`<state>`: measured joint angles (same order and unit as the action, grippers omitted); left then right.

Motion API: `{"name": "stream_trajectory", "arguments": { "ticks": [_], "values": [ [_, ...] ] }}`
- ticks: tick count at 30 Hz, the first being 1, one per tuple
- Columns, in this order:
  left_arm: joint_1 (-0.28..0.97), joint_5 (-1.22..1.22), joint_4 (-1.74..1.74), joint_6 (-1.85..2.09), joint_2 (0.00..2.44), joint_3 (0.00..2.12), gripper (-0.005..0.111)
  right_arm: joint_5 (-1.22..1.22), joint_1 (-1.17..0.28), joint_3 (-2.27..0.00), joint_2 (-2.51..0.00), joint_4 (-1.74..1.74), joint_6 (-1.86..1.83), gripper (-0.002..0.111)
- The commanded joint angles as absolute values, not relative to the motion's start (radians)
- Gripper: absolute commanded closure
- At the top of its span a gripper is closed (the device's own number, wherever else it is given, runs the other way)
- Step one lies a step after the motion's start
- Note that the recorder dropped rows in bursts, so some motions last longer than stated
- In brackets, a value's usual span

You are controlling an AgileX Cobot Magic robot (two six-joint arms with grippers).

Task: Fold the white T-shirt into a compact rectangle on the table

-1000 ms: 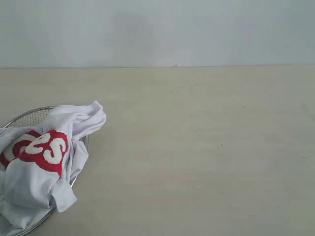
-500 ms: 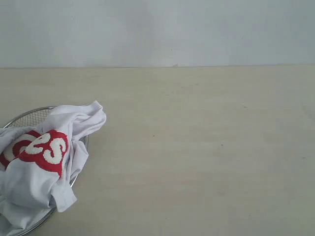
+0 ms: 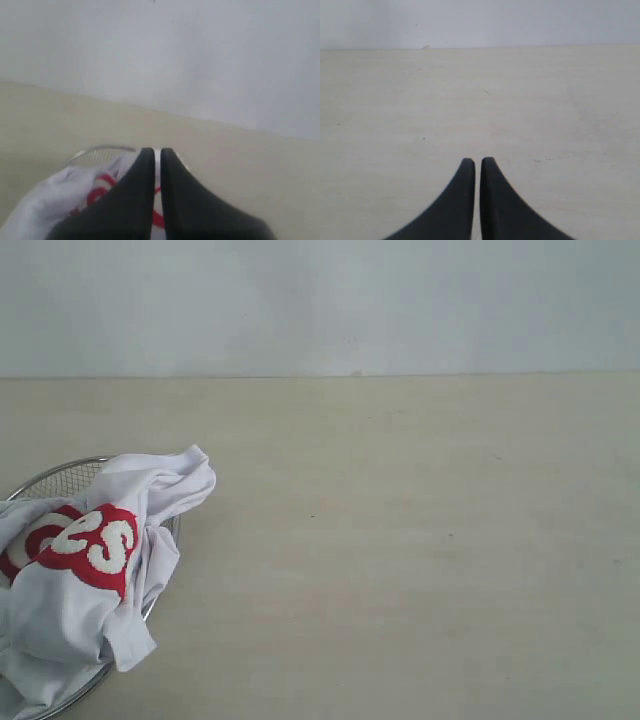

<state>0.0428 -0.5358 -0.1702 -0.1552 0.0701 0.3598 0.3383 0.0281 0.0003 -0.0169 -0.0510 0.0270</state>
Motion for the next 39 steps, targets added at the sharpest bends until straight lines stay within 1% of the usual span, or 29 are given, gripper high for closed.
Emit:
{"name": "stream_trajectory", "arguments": {
  "ticks": [1,8,11,12,13,15,20,21,23,28,39],
  "values": [
    [0.043,-0.611,-0.201,-0.102,0.315,0.423,0.102,0.333,0.029,0.0,-0.011,-0.05,0.02,0.108],
    [0.043,-0.677,-0.355,0.121,0.74,0.689,0.102,0.333,0.029,0.0,-0.011,-0.05,0.02,0.108],
    [0.043,-0.739,-0.362,0.161,0.908,0.794,0.102,0.333,0.029,0.0,-0.011,-0.05,0.02,0.108],
    [0.043,-0.753,-0.362,0.183,0.961,0.82,0.1,0.333,0.029,0.0,-0.011,-0.05,0.02,0.108],
    [0.043,-0.762,-0.362,0.19,1.01,0.839,0.096,0.333,0.029,0.0,-0.011,-0.05,0.02,0.108],
    [0.043,-0.772,-0.374,0.19,1.095,0.857,0.085,0.333,0.029,0.0,-0.011,-0.05,0.02,0.108],
    [0.043,-0.795,-0.416,0.278,1.266,0.862,0.037,0.333,0.029,0.0,-0.011,-0.05,0.02,0.108],
    [0.043,-0.799,-0.413,0.29,1.286,0.862,0.033,0.333,0.029,0.0,-0.011,-0.05,0.02,0.108],
    [0.043,-0.796,-0.388,0.3,1.323,0.862,0.033,0.333,0.029,0.0,-0.011,-0.05,0.02,0.108],
    [0.043,-0.741,-0.336,0.3,1.345,0.862,0.039,0.333,0.029,0.0,-0.011,-0.05,0.02,0.108],
    [0.043,-0.742,-0.325,0.261,1.339,0.862,0.039,0.333,0.029,0.0,-0.011,-0.047,0.02,0.108]
  ]
}}
